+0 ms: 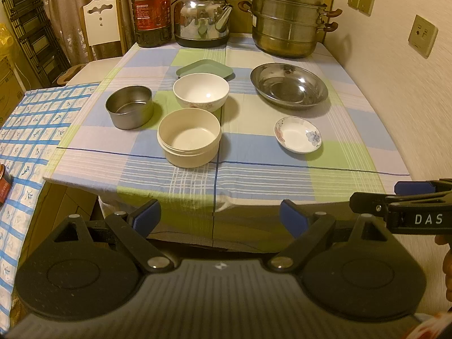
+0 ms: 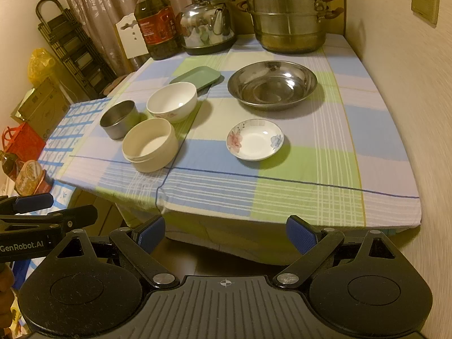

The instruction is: Organize plates and bowls

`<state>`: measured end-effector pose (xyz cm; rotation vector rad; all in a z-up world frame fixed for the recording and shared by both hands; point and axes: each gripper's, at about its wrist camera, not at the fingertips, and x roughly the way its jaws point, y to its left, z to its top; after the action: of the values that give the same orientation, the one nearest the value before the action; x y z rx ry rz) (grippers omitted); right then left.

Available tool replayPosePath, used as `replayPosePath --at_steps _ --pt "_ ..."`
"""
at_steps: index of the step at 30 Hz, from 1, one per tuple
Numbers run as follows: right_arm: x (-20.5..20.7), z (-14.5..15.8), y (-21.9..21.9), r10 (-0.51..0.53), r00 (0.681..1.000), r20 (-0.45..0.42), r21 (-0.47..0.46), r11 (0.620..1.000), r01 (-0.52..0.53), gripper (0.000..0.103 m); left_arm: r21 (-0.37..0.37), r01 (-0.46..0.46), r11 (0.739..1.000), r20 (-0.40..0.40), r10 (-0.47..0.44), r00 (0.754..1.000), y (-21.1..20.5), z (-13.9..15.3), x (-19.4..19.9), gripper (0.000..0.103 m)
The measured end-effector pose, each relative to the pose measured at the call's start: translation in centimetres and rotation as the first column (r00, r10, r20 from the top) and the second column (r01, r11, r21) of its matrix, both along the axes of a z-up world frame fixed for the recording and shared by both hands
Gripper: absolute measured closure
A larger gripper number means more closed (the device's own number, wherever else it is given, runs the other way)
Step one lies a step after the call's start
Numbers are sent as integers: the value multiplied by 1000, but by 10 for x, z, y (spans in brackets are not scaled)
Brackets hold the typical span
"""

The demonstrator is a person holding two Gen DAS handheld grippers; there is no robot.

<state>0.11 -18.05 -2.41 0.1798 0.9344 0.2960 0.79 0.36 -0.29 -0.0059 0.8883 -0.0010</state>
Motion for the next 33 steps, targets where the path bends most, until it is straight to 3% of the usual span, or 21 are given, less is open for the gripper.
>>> replayPosePath --at_steps 19,33 --pt "15 0 -2 12 1000 6 8 1000 -13 10 -6 -16 1000 0 16 1000 6 -1 5 13" --pt "58 2 11 13 1000 27 -2 1000 -13 10 -35 -51 998 -9 50 999 39 0 56 13"
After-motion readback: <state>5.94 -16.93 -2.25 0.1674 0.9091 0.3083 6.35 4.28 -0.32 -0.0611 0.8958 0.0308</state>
